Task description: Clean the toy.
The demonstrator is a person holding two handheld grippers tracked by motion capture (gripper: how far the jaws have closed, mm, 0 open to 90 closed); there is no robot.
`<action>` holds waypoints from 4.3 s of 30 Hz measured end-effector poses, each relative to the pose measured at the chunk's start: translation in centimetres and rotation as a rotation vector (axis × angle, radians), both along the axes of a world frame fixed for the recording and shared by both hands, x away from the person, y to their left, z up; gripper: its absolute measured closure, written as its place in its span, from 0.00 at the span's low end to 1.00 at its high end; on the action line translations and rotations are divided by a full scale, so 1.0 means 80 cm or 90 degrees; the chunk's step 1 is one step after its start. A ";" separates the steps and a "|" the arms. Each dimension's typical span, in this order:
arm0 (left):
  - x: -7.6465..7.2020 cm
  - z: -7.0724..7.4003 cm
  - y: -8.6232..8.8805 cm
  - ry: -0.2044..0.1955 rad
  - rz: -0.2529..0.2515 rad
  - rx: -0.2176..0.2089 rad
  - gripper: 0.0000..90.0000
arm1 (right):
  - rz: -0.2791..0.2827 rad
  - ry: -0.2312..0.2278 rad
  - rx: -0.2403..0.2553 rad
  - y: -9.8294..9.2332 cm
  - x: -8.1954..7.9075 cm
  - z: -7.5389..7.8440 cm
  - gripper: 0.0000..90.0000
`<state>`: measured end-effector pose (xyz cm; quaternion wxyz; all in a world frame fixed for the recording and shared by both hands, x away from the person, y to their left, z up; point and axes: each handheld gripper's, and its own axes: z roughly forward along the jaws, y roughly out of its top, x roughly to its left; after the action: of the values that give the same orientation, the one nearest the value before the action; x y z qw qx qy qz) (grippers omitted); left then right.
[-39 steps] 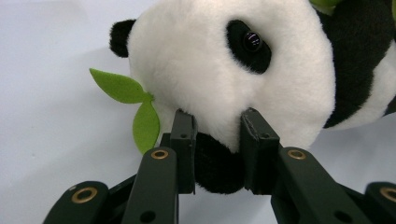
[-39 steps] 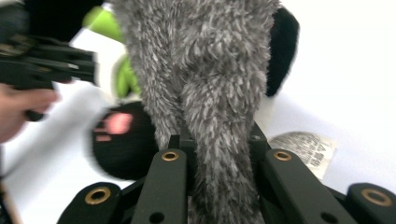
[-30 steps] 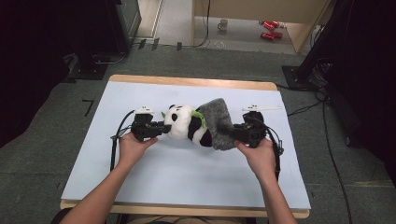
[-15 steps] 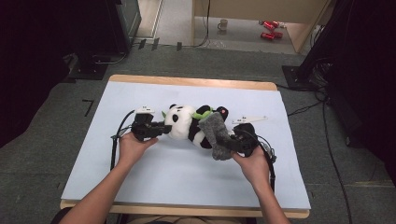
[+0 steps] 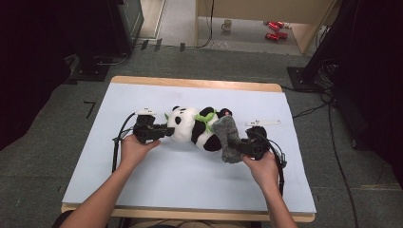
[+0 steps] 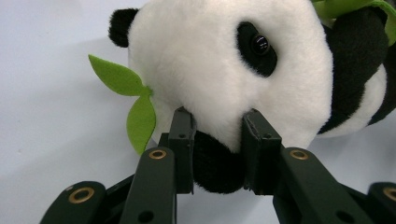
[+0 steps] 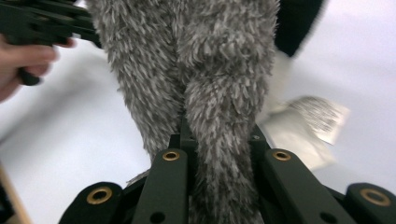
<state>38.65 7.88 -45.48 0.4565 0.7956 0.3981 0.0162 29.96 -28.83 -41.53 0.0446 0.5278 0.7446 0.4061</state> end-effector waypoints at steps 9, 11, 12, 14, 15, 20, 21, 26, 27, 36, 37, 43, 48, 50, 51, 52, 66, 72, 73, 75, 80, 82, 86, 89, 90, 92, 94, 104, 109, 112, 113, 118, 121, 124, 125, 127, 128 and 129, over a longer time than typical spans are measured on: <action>0.000 0.000 0.001 0.005 0.000 -0.001 0.76 | -0.008 0.055 -0.035 0.007 0.016 -0.041 0.85; 0.001 -0.001 0.002 0.006 0.001 -0.003 0.75 | -0.016 0.048 -0.043 0.003 0.018 -0.042 0.85; 0.001 -0.001 0.002 0.007 0.001 -0.003 0.75 | -0.022 0.051 -0.042 0.000 0.019 -0.040 0.85; 0.001 -0.001 0.002 0.007 0.001 -0.003 0.75 | -0.029 0.045 -0.027 -0.006 0.019 -0.033 0.85; 0.001 -0.001 0.002 0.007 0.001 -0.003 0.75 | -0.032 0.041 -0.011 -0.009 0.019 -0.026 0.85; 0.000 0.000 0.001 0.007 0.003 -0.002 0.75 | -0.027 -0.001 0.033 -0.016 0.010 0.010 0.85; 0.000 0.000 0.001 0.006 0.003 -0.001 0.75 | -0.023 -0.012 0.046 -0.015 0.008 0.020 0.85; -0.002 0.000 0.000 0.003 0.004 0.002 0.75 | 0.015 -0.035 0.071 0.003 -0.002 0.047 0.85; -0.002 0.000 0.000 0.003 0.005 0.002 0.75 | 0.023 -0.031 0.072 0.008 -0.002 0.048 0.85; -0.004 0.001 -0.001 0.008 -0.005 0.023 0.75 | 0.065 0.029 0.033 0.034 -0.005 0.021 0.86; -0.003 0.001 -0.001 0.009 -0.006 0.023 0.75 | 0.060 0.028 0.030 0.032 -0.006 0.021 0.86; 0.002 0.003 -0.001 0.019 -0.012 0.015 0.75 | 0.035 0.006 0.028 0.016 -0.011 0.011 0.85; 0.007 0.002 0.003 0.026 -0.026 0.010 0.75 | 0.003 -0.056 -0.026 0.011 -0.017 -0.003 0.86; 0.008 0.002 0.003 0.027 -0.028 0.010 0.75 | -0.011 -0.033 -0.046 0.011 -0.015 -0.014 0.86; 0.008 0.002 0.003 0.026 -0.029 0.011 0.75 | -0.010 -0.023 -0.037 0.012 -0.013 -0.019 0.86; 0.009 0.002 0.003 0.026 -0.031 0.011 0.75 | -0.008 -0.023 -0.025 0.013 -0.012 -0.022 0.86; -0.008 0.008 -0.002 0.033 -0.053 0.002 0.75 | -0.022 -0.114 0.021 0.011 -0.020 0.053 0.86; -0.026 0.014 -0.006 0.013 -0.059 0.017 0.75 | 0.062 -0.106 0.028 0.059 -0.030 0.063 0.86; -0.028 0.014 -0.006 0.012 -0.059 0.017 0.75 | 0.078 -0.097 0.022 0.070 -0.030 0.056 0.86; -0.031 0.012 -0.006 0.012 -0.059 0.016 0.75 | 0.096 -0.081 0.006 0.084 -0.028 0.044 0.86; -0.038 0.009 -0.004 0.016 -0.064 0.015 0.75 | 0.093 -0.050 -0.037 0.095 -0.011 0.007 0.86; -0.040 0.009 -0.005 0.008 -0.066 0.016 0.75 | 0.088 -0.058 -0.052 0.090 -0.004 0.001 0.86; -0.041 0.007 -0.005 -0.001 -0.065 0.005 0.72 | 0.086 -0.083 -0.090 0.089 0.000 0.006 0.86; -0.040 0.004 -0.003 -0.032 -0.064 0.008 0.62 | 0.086 -0.092 -0.096 0.090 0.007 0.008 0.86; -0.040 0.003 -0.002 -0.045 -0.072 0.009 0.57 | 0.086 -0.096 -0.099 0.090 0.009 0.009 0.86; -0.041 0.001 -0.003 -0.075 -0.095 0.014 0.46 | 0.085 -0.105 -0.105 0.089 0.013 0.011 0.86; -0.043 -0.001 -0.004 -0.108 -0.111 0.024 0.40 | 0.083 -0.109 -0.106 0.088 0.017 0.013 0.86; -0.029 -0.004 -0.010 -0.136 -0.084 -0.011 0.25 | 0.068 -0.103 -0.085 0.066 0.039 0.024 0.86; -0.018 -0.005 -0.015 -0.154 -0.118 -0.017 0.22 | 0.071 -0.082 -0.053 0.047 0.048 0.025 0.86; -0.014 0.000 -0.020 -0.176 -0.122 -0.011 0.20 | 0.064 -0.078 -0.043 0.041 0.055 0.027 0.85; -0.012 0.000 -0.022 -0.180 -0.120 -0.008 0.19 | 0.064 -0.077 -0.040 0.040 0.059 0.028 0.85; 0.001 -0.009 -0.030 -0.179 -0.105 -0.028 0.14 | 0.066 -0.071 -0.032 0.041 0.066 0.029 0.85; 0.003 -0.012 -0.037 -0.192 -0.093 -0.039 0.12 | 0.063 -0.073 -0.033 0.042 0.066 0.028 0.85; 0.005 -0.011 -0.039 -0.202 -0.084 -0.043 0.21 | 0.055 -0.072 -0.032 0.041 0.066 0.028 0.85; 0.005 -0.011 -0.039 -0.200 -0.081 -0.044 0.24 | 0.054 -0.071 -0.031 0.041 0.066 0.028 0.85; 0.005 -0.012 -0.040 -0.198 -0.077 -0.039 0.34 | 0.054 -0.073 -0.034 0.043 0.065 0.028 0.85; 0.005 -0.011 -0.039 -0.189 -0.074 -0.032 0.40 | 0.054 -0.074 -0.036 0.044 0.065 0.029 0.85; 0.004 -0.009 -0.039 -0.177 -0.071 -0.033 0.46 | 0.053 -0.076 -0.039 0.046 0.064 0.029 0.85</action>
<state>39.00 4.76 -46.23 0.5275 0.7947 0.2865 0.0906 35.08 -25.13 -39.17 0.0881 0.4692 0.7740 0.4159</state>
